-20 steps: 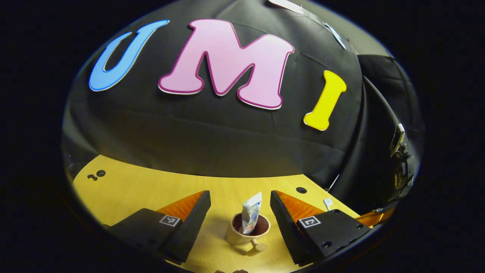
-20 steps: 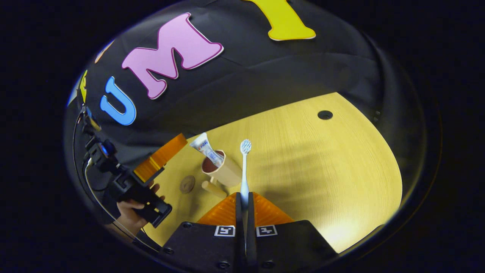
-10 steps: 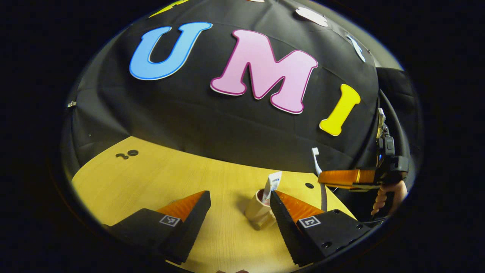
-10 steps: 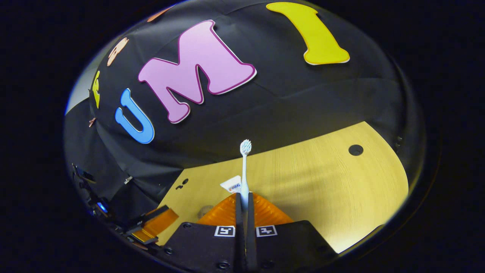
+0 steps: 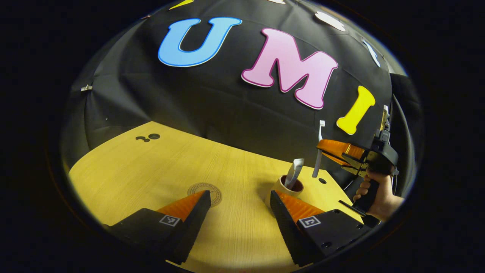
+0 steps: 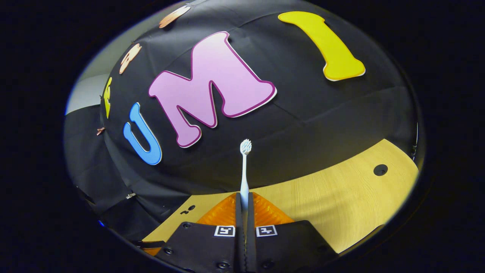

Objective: Put the toothbrush and toothpaste on the desktop into the cup, then pick up the cup and place it on the coaster on the desktop.

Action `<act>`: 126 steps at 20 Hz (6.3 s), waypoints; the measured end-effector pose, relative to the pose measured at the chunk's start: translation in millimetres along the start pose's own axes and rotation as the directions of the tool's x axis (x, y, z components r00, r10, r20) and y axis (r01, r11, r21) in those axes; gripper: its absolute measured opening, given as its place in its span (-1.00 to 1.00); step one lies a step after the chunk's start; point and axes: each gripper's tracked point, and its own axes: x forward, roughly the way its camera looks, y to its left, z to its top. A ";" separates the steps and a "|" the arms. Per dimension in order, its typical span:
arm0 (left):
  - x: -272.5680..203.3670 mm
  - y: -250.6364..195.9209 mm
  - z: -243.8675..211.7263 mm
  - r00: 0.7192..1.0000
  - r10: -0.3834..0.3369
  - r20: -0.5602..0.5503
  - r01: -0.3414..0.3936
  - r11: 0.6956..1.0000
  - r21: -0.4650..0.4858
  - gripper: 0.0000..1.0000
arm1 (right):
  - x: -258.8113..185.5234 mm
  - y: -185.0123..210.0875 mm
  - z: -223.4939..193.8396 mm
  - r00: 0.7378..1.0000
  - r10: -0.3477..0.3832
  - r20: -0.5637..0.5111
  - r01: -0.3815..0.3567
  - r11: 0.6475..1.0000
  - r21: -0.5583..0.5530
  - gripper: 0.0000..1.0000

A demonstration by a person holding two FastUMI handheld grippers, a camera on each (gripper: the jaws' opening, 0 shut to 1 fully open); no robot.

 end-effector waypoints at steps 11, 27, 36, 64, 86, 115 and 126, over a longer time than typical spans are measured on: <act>17.2 9.6 -27.5 1.000 -0.019 -0.019 0.019 1.000 -0.022 0.94 | 1.0 -11.4 -53.2 0.993 0.010 0.119 0.004 0.993 -0.119 -0.89; -9.9 -5.9 -30.2 0.999 -0.008 -0.038 0.008 1.000 -0.001 0.94 | -58.8 -9.5 -39.6 0.997 -0.075 0.007 0.074 0.964 -0.255 0.94; -56.9 26.7 -35.2 0.992 0.102 -0.080 -0.103 0.995 -0.010 0.95 | -74.3 -21.5 -53.1 0.939 -0.225 -0.258 0.171 0.961 -0.217 0.94; -113.6 77.6 -26.6 0.978 0.132 -0.160 -0.157 0.975 -0.160 0.95 | -30.8 -36.7 -211.0 0.430 -0.362 -0.827 0.325 0.917 -0.233 0.92; -104.1 73.5 -53.9 0.963 0.097 -0.252 -0.134 0.981 -0.137 0.95 | -36.8 -39.9 -216.5 0.416 -0.416 -0.809 0.247 0.908 -0.340 -0.31; -152.1 130.1 -65.7 0.952 0.198 -0.232 -0.239 0.957 -0.165 0.95 | 19.2 128.3 -261.3 0.508 -0.297 -0.809 -0.040 0.929 -0.367 -0.43; -174.4 148.2 -73.8 0.939 0.240 -0.245 -0.288 0.940 -0.183 0.95 | 29.0 130.4 -291.3 0.459 -0.345 -0.819 -0.048 0.911 -0.410 -0.40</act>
